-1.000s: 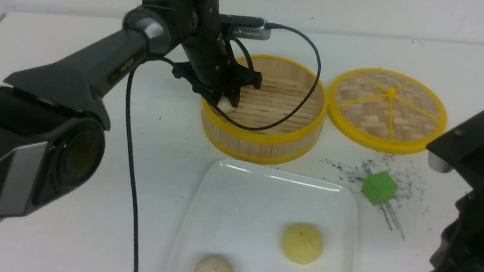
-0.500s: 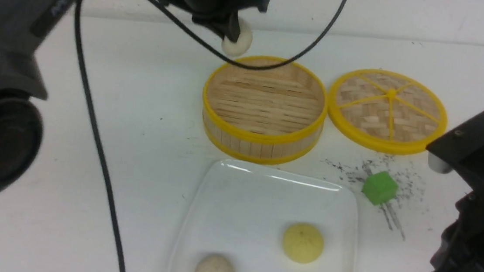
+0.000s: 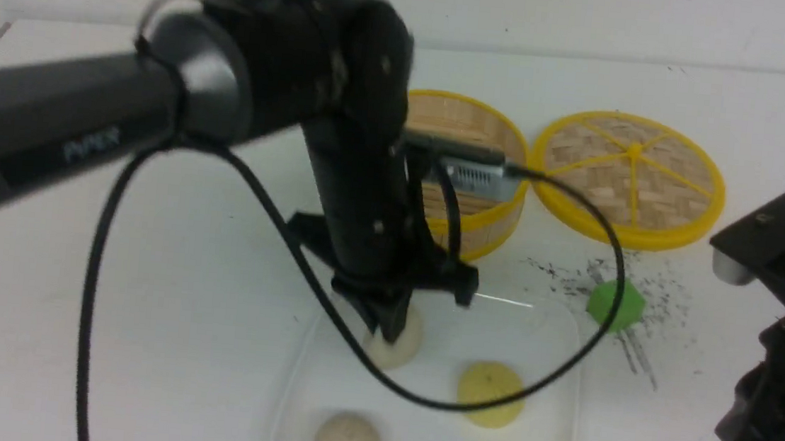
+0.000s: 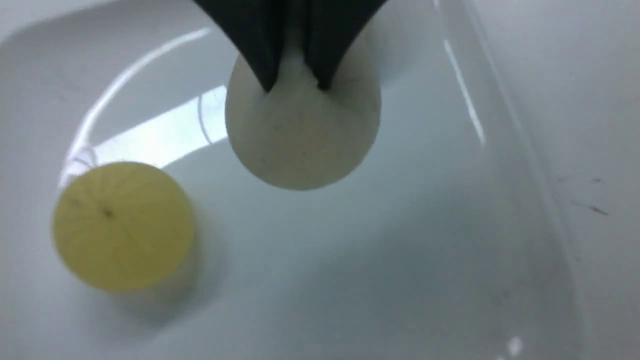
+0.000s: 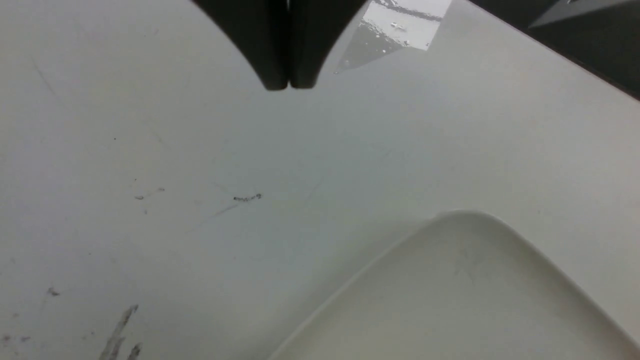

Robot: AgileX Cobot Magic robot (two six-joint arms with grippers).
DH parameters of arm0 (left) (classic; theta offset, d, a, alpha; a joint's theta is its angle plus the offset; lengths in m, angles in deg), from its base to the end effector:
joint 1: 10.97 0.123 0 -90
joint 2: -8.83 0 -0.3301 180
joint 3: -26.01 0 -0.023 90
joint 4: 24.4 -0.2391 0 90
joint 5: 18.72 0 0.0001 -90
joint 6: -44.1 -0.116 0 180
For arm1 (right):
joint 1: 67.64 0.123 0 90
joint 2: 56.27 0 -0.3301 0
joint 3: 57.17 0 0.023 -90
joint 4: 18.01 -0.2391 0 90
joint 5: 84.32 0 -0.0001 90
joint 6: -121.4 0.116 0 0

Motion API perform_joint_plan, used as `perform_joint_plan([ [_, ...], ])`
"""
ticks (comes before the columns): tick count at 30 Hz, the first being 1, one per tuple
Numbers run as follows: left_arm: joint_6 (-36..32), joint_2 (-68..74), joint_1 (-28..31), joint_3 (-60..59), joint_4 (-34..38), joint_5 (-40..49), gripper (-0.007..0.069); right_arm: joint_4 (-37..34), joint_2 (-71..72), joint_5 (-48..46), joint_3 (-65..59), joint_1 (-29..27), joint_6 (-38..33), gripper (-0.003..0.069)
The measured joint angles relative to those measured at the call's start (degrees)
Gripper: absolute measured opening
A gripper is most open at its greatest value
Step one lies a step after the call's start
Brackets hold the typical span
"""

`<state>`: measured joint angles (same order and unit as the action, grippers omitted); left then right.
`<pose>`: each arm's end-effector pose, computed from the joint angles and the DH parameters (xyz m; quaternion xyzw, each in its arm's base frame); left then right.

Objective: Put the steamed buns into the plate on the white tablecloth.

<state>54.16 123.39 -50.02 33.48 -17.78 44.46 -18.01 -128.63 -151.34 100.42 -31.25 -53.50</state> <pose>0.2971 -0.2564 0.2613 0.2281 0.9685 -0.0839 0.0548 0.1419 0.1046 0.3304 -0.2663 0.9508 0.0561 0.1480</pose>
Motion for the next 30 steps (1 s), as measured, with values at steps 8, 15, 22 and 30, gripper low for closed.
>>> perform_joint_plan([
  [8,8.8,4.2,-3.8,-3.4,-4.4,-10.9,0.0242,3.5,16.4,-4.0,0.0,0.0,3.0,0.0026],
  [15,9.0,4.1,-4.0,-3.4,-5.2,-11.4,0.0456,3.7,34.2,-5.0,0.0,0.0,3.6,0.0034],
  [22,9.1,-0.5,-4.1,-2.0,-11.2,-12.5,0.056,3.7,57.3,-1.0,-4.4,0.0,4.8,0.0043],
  [30,9.1,-4.7,-4.1,1.5,-14.6,-12.3,0.0488,3.7,62.8,28.1,-25.9,0.0,4.9,0.0043],
])
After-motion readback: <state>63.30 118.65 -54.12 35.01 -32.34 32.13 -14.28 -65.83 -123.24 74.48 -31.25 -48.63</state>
